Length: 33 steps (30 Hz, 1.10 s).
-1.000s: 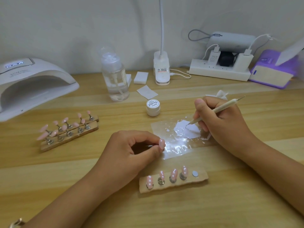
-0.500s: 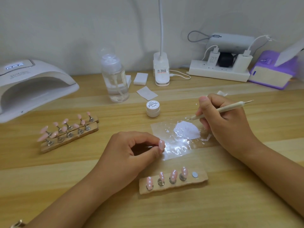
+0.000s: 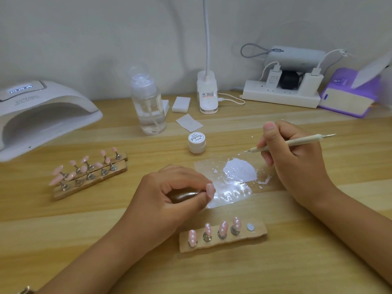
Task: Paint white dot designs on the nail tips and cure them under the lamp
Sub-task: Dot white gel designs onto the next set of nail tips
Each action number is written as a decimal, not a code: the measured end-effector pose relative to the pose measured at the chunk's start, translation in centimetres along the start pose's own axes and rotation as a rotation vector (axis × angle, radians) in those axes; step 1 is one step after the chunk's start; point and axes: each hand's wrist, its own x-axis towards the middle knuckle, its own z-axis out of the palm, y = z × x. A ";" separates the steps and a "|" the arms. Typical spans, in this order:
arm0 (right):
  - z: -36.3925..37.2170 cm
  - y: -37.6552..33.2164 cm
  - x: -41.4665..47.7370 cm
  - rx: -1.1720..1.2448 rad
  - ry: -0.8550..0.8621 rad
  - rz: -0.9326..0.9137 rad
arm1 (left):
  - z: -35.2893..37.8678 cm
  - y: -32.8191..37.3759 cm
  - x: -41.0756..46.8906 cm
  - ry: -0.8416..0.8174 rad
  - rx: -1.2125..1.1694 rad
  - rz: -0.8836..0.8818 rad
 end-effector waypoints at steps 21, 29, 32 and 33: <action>2.7 -4.8 -2.9 0.399 -0.369 0.243 | 0.0 -0.4 0.1 -0.065 -0.121 -0.005; 3.0 -4.8 -3.3 0.363 -0.367 0.190 | 0.0 -0.3 0.1 -0.095 -0.113 0.038; 3.1 -4.8 -3.4 0.356 -0.362 0.182 | 0.1 -0.3 0.1 -0.095 -0.123 0.040; 3.1 -4.8 -3.4 0.348 -0.357 0.183 | 0.1 -0.3 0.2 -0.096 -0.123 0.039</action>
